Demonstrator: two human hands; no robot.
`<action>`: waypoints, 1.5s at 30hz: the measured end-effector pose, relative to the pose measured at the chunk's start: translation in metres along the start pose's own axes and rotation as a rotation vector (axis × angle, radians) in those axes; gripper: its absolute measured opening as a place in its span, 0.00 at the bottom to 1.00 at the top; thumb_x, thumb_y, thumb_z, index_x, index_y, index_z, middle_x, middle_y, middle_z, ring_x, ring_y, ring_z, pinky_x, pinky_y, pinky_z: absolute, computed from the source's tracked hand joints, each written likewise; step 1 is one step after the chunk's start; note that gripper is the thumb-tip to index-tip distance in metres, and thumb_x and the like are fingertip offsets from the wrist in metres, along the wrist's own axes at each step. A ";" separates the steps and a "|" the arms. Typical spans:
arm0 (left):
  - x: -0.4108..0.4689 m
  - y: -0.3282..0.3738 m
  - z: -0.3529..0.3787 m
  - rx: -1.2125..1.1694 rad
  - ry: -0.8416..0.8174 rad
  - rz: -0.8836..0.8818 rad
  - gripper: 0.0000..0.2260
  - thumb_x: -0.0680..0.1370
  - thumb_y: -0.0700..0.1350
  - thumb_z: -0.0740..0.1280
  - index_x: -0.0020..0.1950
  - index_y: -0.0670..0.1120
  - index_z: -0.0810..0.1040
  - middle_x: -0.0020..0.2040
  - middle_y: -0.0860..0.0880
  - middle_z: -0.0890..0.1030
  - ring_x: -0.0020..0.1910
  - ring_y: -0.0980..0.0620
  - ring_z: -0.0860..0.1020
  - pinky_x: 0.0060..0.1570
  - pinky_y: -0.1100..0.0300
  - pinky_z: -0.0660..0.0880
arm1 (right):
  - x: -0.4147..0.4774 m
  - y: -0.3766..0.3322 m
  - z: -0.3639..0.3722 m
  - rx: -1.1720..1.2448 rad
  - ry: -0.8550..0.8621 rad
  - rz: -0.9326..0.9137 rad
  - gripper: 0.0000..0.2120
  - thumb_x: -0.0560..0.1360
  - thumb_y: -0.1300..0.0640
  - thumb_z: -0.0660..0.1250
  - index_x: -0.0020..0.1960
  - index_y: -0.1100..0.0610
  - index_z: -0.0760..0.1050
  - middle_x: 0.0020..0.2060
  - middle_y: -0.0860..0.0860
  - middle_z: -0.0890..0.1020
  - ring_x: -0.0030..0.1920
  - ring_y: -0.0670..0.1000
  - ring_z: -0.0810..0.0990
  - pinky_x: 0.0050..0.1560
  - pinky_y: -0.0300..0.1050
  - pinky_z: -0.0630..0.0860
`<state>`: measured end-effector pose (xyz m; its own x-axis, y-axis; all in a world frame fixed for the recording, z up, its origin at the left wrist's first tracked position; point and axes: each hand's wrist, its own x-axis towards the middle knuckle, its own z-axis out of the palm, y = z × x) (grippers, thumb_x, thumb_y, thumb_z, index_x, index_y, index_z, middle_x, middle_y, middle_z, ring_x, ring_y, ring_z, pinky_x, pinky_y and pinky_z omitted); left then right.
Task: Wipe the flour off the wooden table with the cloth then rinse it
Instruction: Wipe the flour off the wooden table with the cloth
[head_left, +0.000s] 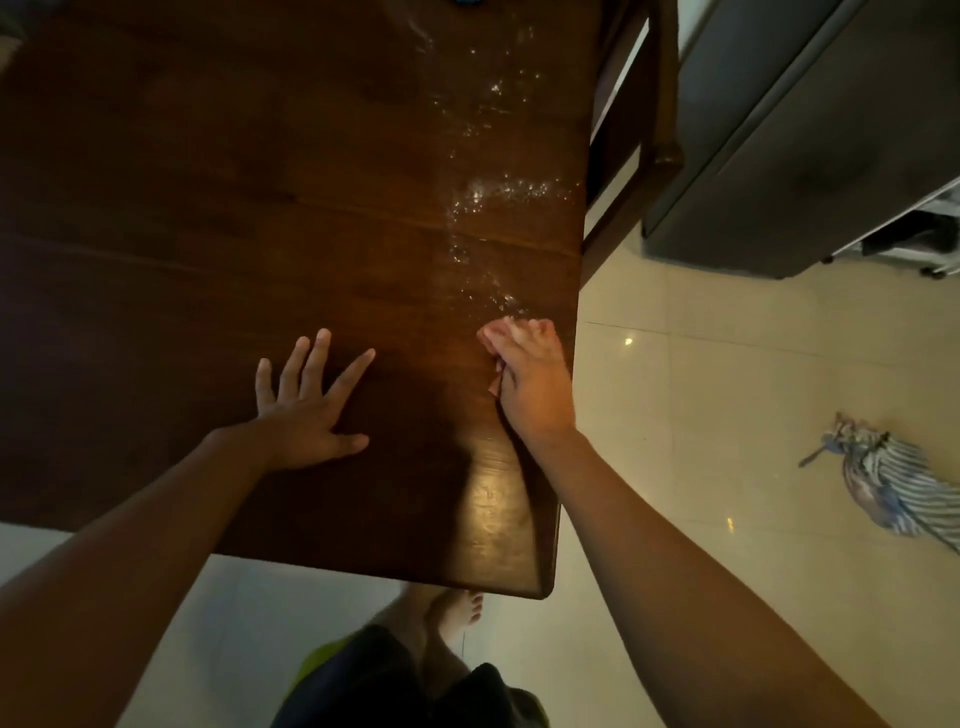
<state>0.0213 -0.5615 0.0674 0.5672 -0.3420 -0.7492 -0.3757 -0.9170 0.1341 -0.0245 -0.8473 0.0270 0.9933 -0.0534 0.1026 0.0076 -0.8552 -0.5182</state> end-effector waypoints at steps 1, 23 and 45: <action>-0.001 0.000 0.000 0.000 0.004 0.000 0.48 0.74 0.69 0.64 0.66 0.70 0.20 0.61 0.53 0.11 0.67 0.44 0.19 0.68 0.34 0.30 | -0.007 -0.005 0.001 0.026 -0.079 -0.121 0.22 0.78 0.68 0.62 0.68 0.51 0.78 0.67 0.48 0.78 0.72 0.53 0.70 0.80 0.50 0.52; -0.002 -0.004 0.001 -0.085 -0.002 0.060 0.48 0.75 0.68 0.63 0.69 0.68 0.21 0.63 0.50 0.11 0.64 0.45 0.15 0.64 0.35 0.25 | 0.053 0.010 -0.015 0.033 -0.207 -0.030 0.22 0.83 0.64 0.60 0.73 0.46 0.73 0.75 0.48 0.70 0.79 0.48 0.57 0.81 0.52 0.51; -0.002 -0.007 0.001 -0.207 0.028 0.040 0.70 0.62 0.70 0.74 0.66 0.49 0.13 0.68 0.51 0.15 0.68 0.46 0.18 0.65 0.38 0.23 | 0.060 -0.062 0.037 0.047 -0.477 -0.538 0.24 0.76 0.69 0.62 0.68 0.51 0.78 0.71 0.51 0.76 0.78 0.54 0.65 0.81 0.59 0.50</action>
<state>0.0220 -0.5537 0.0669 0.5759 -0.3819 -0.7229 -0.2411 -0.9242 0.2963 0.0389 -0.7780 0.0338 0.7927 0.6092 -0.0222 0.5044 -0.6759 -0.5373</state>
